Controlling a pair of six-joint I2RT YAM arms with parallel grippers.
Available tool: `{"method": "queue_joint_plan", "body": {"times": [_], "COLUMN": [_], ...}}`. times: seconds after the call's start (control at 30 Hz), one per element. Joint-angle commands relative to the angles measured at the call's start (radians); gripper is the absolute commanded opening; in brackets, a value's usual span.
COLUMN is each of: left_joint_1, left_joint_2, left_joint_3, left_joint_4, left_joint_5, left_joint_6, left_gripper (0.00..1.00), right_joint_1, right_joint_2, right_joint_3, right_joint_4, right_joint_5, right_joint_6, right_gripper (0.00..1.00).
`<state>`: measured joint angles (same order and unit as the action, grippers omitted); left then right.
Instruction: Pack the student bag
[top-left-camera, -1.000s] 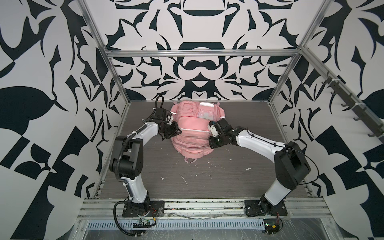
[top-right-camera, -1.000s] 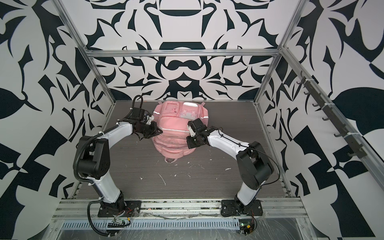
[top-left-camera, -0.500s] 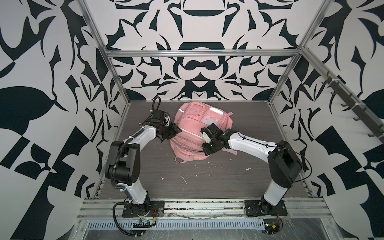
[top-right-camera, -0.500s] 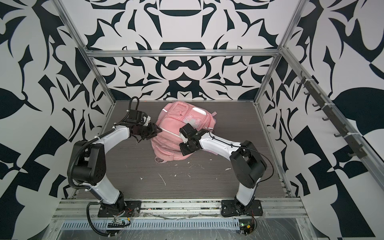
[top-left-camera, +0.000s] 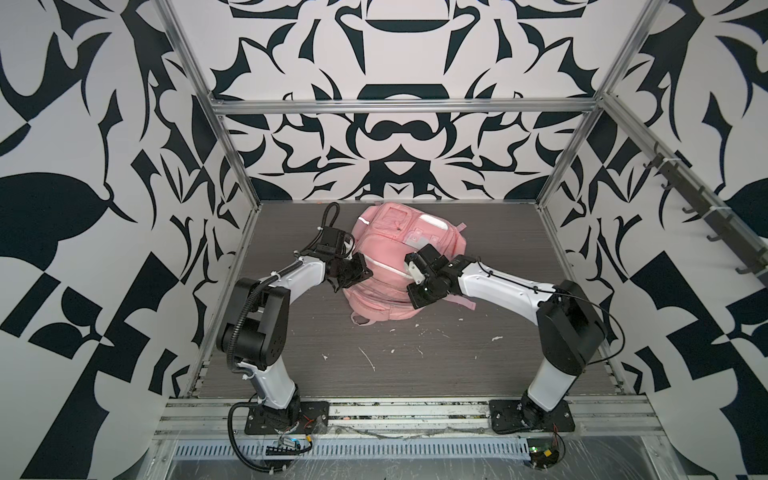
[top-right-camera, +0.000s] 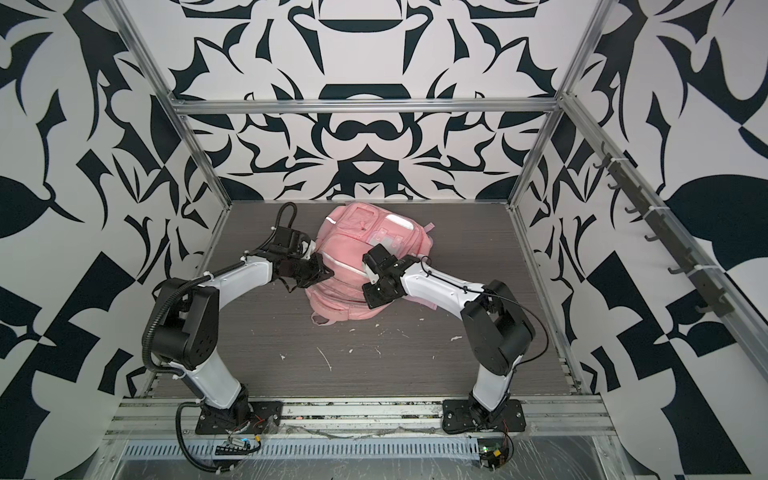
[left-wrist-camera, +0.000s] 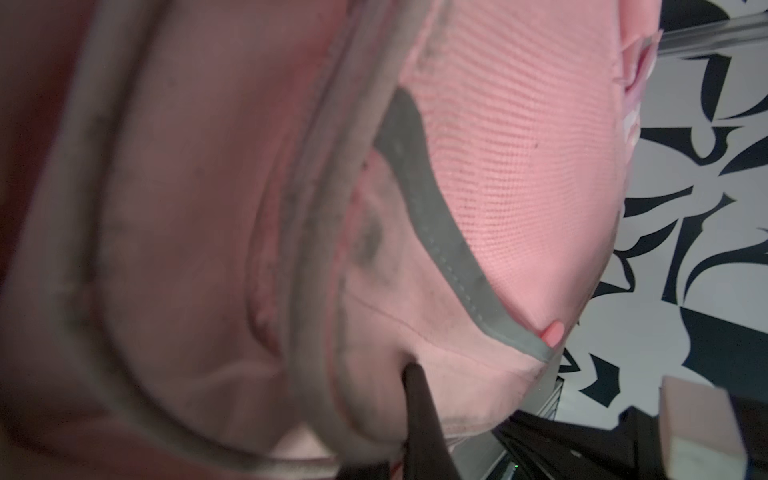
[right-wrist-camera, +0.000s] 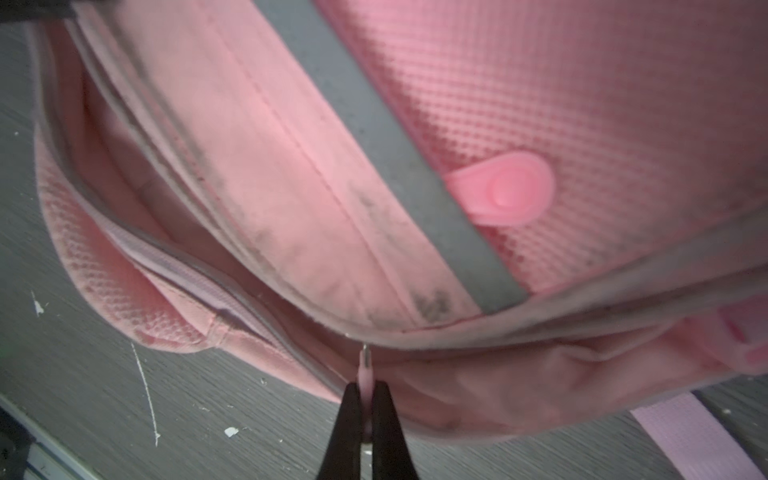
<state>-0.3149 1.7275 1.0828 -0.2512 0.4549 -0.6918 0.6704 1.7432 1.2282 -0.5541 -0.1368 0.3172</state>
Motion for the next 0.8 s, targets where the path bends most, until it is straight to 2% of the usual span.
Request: {"method": "queue_joint_plan", "body": {"times": [0.0, 0.17, 0.4, 0.63, 0.7, 0.77], "left_joint_1": [0.009, 0.011, -0.010, -0.091, -0.107, -0.118], "left_joint_2": [0.003, 0.010, 0.035, 0.074, 0.072, 0.064], "left_joint_3": [0.008, -0.006, 0.002, 0.060, 0.057, 0.047], "left_joint_4": [-0.009, 0.003, 0.019, 0.028, 0.039, 0.057], "left_joint_5": [-0.030, -0.018, 0.003, 0.005, -0.005, -0.009], "left_joint_6": [0.032, 0.030, 0.007, -0.023, -0.040, -0.059], "left_gripper": [0.00, 0.00, 0.00, 0.00, 0.02, 0.05], "right_joint_1": [-0.108, -0.191, -0.207, -0.258, -0.269, -0.280], "right_joint_2": [-0.052, -0.027, 0.103, 0.132, 0.124, 0.116], "right_joint_3": [-0.020, 0.028, 0.178, 0.207, 0.197, 0.186], "right_joint_4": [-0.047, -0.008, -0.010, -0.013, -0.007, 0.000], "right_joint_5": [0.070, 0.057, 0.071, 0.083, 0.082, 0.080], "right_joint_6": [0.005, 0.001, -0.014, -0.028, -0.033, -0.038], "right_gripper": [0.00, 0.00, 0.00, 0.00, 0.11, 0.32]}}
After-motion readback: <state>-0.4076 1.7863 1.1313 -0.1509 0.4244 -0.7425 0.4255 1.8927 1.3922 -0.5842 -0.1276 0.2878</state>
